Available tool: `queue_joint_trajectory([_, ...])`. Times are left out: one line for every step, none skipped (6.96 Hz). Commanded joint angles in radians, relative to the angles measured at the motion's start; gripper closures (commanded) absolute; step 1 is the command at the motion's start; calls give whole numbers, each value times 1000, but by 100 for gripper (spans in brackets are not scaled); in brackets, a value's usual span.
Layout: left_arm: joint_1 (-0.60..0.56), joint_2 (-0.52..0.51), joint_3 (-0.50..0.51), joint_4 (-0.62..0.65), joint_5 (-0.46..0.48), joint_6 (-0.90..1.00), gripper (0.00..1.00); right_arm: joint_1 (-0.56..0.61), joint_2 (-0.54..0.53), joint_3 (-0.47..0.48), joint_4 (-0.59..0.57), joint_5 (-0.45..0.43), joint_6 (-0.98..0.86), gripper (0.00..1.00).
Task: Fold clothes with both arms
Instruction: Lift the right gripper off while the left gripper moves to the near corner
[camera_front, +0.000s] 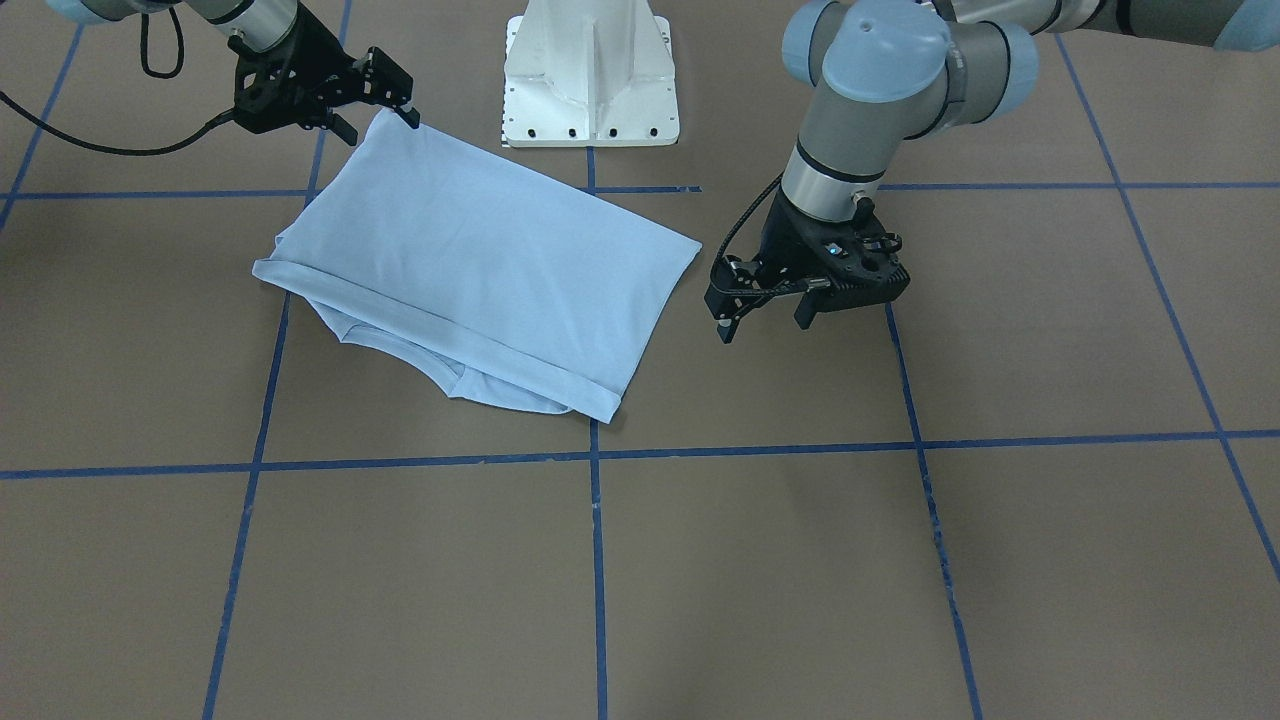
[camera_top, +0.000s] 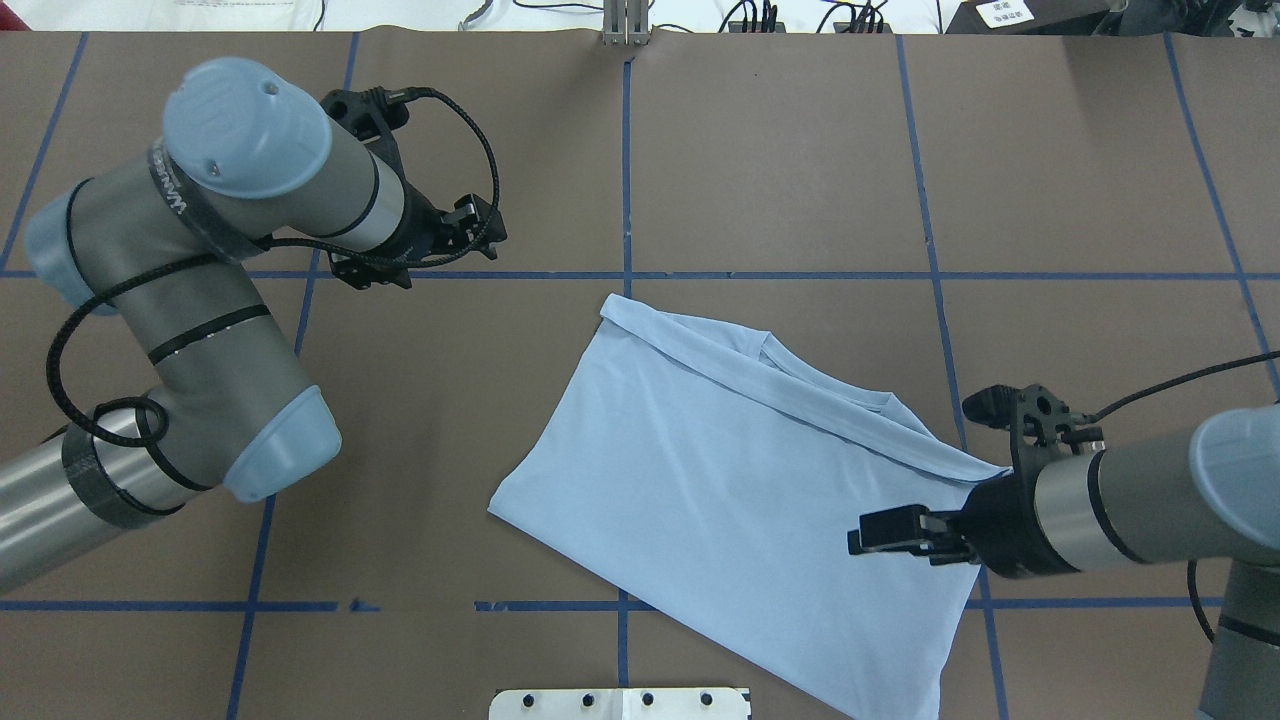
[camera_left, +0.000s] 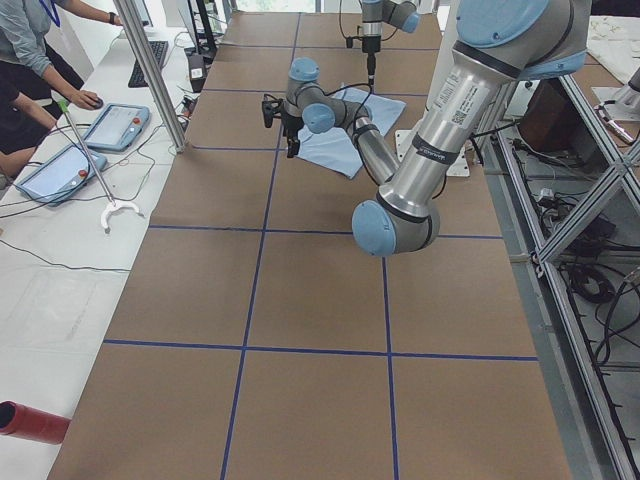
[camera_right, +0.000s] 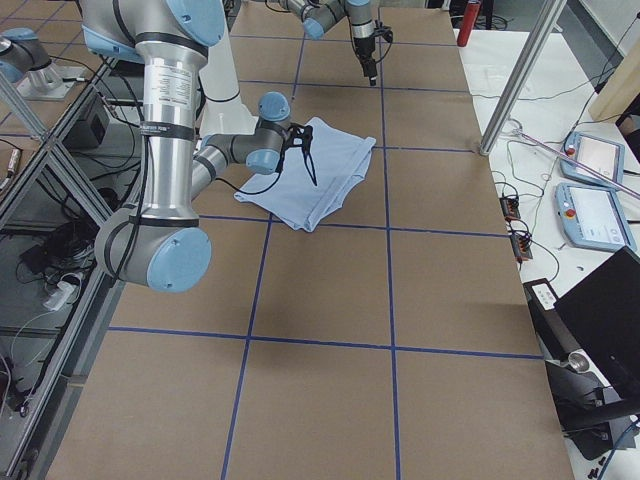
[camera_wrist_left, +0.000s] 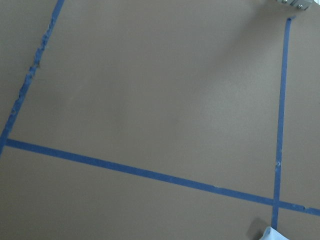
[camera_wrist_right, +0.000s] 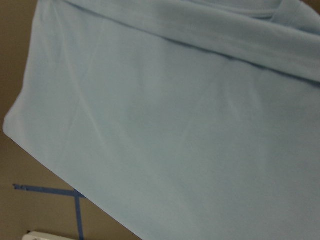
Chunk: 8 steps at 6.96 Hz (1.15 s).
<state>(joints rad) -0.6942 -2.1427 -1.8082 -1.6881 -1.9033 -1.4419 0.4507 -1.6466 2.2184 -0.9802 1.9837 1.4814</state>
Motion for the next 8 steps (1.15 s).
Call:
queue_joint_trajectory([86, 16, -42, 1, -2, -160, 0, 123, 79, -3, -2, -3, -7, 0])
queue_joint_trajectory([116, 33, -46, 1, 3, -213, 0, 149, 86, -9, -3, -8, -10, 0])
queue_joint_trajectory([139, 35, -46, 1, 6, -254, 0, 169, 103, -29, -3, -12, -27, 0])
queue_joint_trajectory([174, 38, -46, 8, 9, -318, 0, 187, 132, -63, -3, -12, -30, 0])
queue_joint_trajectory([220, 47, -45, 14, 15, -363, 0, 197, 140, -71, -5, -12, -29, 0])
queue_joint_trajectory([279, 53, -43, 18, 74, -420, 1, 200, 140, -71, -5, -12, -30, 0])
queue_joint_trajectory([323, 53, -24, 18, 85, -452, 1, 200, 140, -72, -5, -12, -29, 0])
queue_joint_trajectory([326, 53, 1, 18, 104, -454, 4, 200, 142, -72, -5, -14, -29, 0])
